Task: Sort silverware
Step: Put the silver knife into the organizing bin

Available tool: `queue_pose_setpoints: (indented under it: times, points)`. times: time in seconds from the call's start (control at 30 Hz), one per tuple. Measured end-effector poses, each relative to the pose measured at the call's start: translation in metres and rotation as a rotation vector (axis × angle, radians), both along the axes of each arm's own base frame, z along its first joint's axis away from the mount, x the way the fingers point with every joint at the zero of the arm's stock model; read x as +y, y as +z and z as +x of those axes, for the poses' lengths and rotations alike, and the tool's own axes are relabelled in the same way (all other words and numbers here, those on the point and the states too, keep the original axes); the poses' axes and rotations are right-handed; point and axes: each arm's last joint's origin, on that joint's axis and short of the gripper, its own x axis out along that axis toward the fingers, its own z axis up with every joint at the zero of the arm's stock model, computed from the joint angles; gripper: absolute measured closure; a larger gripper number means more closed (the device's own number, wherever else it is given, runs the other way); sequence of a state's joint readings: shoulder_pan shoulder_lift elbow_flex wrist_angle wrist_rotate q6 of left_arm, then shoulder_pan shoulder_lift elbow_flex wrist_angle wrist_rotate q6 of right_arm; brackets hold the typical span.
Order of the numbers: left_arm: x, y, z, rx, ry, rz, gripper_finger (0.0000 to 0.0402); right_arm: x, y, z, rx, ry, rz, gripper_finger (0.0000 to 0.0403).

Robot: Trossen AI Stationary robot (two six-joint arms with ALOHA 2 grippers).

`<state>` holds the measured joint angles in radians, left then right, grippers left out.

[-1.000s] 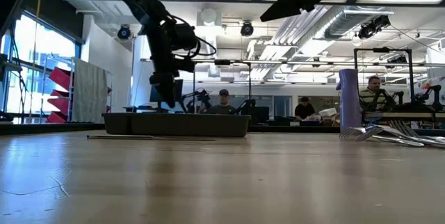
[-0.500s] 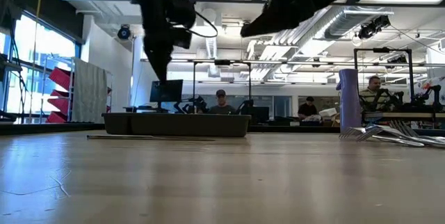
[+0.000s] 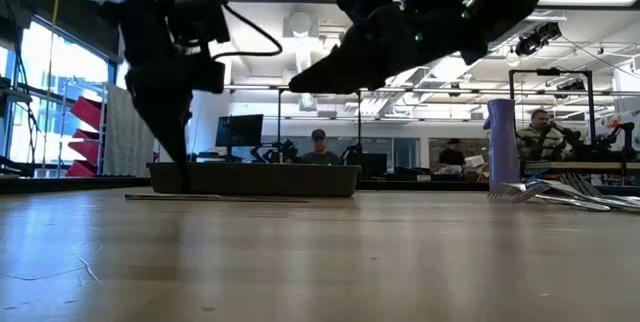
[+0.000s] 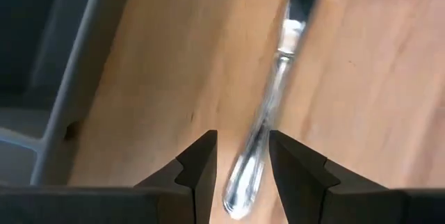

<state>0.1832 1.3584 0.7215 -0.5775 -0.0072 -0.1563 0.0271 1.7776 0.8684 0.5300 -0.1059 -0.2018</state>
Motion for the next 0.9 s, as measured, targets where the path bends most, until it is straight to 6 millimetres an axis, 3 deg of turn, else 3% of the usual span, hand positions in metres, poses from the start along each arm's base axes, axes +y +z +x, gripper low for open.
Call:
queue_pose_setpoints:
  times: [0.2,0.37,0.53,0.67,0.9]
  points:
    - [-0.003,-0.022,0.000,0.001,0.029,0.000,0.0300,-0.003,0.006,0.005,-0.031,-0.011,-0.001,0.0249]
    - [-0.009,-0.035,0.003,0.042,0.026,0.023,0.0334,-0.005,0.012,0.009,-0.047,-0.016,-0.006,0.0249]
    - [-0.023,-0.039,0.015,-0.023,0.005,0.002,0.0366,-0.005,0.011,0.008,-0.026,-0.015,-0.009,0.0249]
    - [-0.040,-0.036,0.024,-0.105,-0.017,-0.048,0.0384,-0.005,0.006,0.006,0.026,0.002,-0.014,0.0249]
    - [-0.061,-0.008,0.047,-0.238,-0.051,-0.049,0.0396,-0.002,-0.010,0.010,0.072,0.013,0.028,0.0249]
